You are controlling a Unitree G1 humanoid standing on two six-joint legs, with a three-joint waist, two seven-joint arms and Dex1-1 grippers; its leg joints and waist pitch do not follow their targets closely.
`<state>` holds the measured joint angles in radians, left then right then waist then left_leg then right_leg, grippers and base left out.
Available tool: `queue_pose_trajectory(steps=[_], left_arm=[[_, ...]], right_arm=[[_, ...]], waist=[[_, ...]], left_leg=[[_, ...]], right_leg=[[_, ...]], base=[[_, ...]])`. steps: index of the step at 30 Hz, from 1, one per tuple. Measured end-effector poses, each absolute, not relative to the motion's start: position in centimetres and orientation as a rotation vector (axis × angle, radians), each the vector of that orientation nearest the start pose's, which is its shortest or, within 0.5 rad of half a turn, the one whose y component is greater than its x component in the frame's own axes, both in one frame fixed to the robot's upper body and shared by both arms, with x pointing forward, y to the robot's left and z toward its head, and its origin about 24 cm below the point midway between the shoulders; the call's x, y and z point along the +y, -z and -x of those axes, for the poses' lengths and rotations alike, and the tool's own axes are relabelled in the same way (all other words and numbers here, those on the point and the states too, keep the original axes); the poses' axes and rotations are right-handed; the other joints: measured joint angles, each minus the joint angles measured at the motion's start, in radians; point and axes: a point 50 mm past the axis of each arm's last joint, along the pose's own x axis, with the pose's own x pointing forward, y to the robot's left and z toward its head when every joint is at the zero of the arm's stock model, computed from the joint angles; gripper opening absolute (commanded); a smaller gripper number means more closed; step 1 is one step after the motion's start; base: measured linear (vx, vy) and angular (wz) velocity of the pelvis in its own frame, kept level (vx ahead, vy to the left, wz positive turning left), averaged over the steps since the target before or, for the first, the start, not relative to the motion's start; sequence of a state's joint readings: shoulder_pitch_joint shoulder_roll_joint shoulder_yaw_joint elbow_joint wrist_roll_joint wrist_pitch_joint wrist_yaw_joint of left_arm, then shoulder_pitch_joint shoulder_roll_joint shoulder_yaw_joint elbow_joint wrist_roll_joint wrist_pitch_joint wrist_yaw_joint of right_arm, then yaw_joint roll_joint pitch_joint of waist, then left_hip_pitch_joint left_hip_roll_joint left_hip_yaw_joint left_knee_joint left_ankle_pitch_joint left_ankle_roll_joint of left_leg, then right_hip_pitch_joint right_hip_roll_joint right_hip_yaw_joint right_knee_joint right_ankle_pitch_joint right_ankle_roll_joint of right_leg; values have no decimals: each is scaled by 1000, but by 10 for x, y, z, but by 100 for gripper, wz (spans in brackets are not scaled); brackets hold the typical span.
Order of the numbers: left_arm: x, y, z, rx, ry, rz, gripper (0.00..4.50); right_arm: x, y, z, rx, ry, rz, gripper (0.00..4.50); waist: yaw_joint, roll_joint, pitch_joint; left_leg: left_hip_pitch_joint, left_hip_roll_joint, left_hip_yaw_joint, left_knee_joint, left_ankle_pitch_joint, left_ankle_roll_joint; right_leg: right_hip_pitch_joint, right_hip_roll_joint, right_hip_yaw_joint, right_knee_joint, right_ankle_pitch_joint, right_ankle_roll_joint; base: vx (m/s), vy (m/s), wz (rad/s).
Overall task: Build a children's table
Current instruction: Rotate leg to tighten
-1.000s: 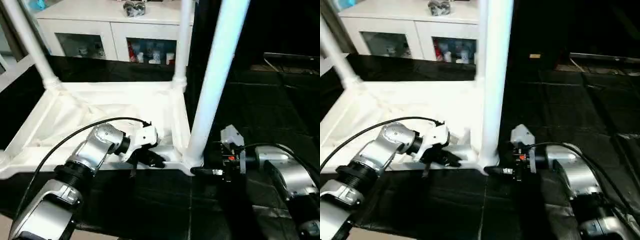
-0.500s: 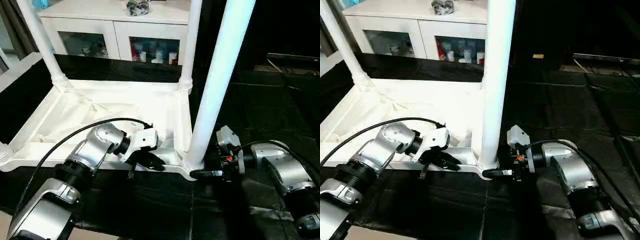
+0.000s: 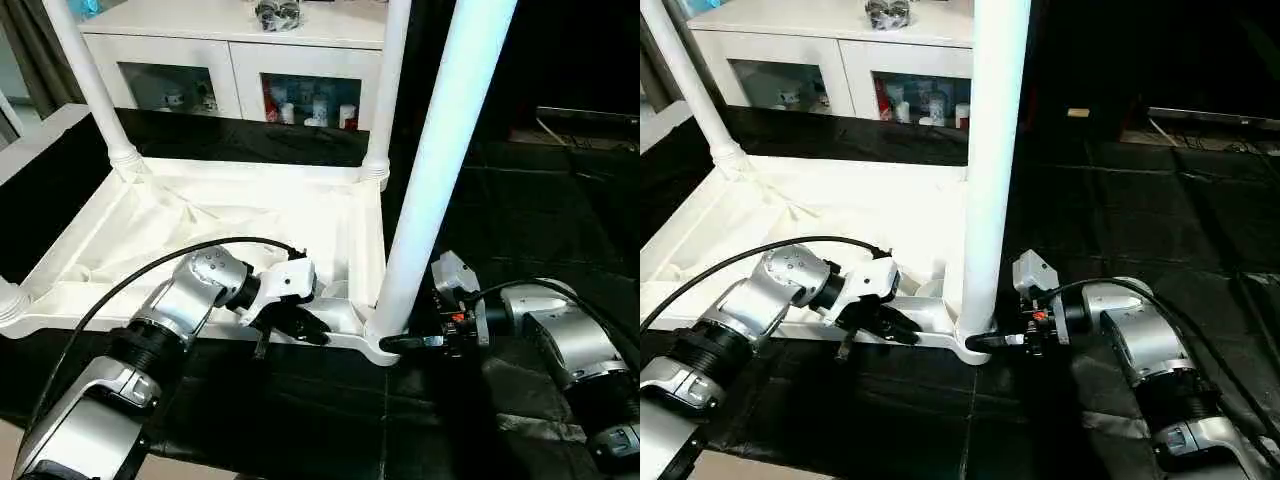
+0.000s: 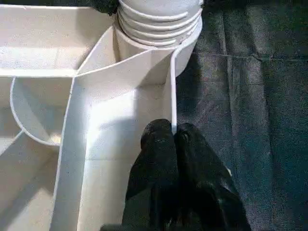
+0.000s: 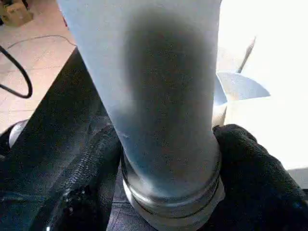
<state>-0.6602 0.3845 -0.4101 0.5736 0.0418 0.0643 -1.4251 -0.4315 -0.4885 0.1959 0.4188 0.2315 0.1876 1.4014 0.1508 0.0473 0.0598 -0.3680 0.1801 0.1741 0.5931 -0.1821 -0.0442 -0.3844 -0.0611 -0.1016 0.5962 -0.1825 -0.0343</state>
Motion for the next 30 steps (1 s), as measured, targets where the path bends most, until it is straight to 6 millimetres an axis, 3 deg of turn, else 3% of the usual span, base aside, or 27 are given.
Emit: queue_pose_trajectory(steps=[5,10,13,19,23,28,30], left_arm=[[112,-61,-310,530,1604,-468,0],[106,-58,-315,546,1487,-400,0],[103,-56,-319,549,1400,-356,0],[83,-55,-334,566,1109,-242,0],[74,-57,-339,555,1013,-213,0],[68,-61,-342,540,952,-213,0],[68,-62,-342,532,953,-217,0]], right_arm=[[-169,-51,-280,409,-1395,66,272],[-171,-46,-282,386,-1236,13,272],[-168,-43,-288,367,-1107,-18,272],[-143,-36,-319,314,-652,-204,263],[-131,-40,-334,313,-515,-235,258],[-119,-46,-345,297,-425,-230,258],[-119,-48,-346,285,-425,-225,314]], waist=[[2,0,0],[-6,0,-1],[-18,-1,-1],[-71,-4,-3],[-90,-4,-3],[-93,-4,-3],[-90,-4,-3]], left_leg=[[0,0,0,1,0,0],[2,0,1,2,0,-1],[3,0,1,3,0,-1],[5,-1,1,3,1,-2],[4,-1,0,3,1,-2],[-3,0,0,1,0,0],[-8,0,0,1,1,2]], right_leg=[[1,0,0,0,0,0],[3,0,1,1,-1,3],[3,-1,1,0,-1,4],[1,-2,0,-2,0,4],[-1,-2,0,-2,5,4],[-9,-1,0,-1,8,-1],[-14,-1,0,0,8,-2]], base=[[0,0,0],[0,0,0],[0,0,0],[0,0,0],[0,0,0],[0,0,0],[0,0,0]])
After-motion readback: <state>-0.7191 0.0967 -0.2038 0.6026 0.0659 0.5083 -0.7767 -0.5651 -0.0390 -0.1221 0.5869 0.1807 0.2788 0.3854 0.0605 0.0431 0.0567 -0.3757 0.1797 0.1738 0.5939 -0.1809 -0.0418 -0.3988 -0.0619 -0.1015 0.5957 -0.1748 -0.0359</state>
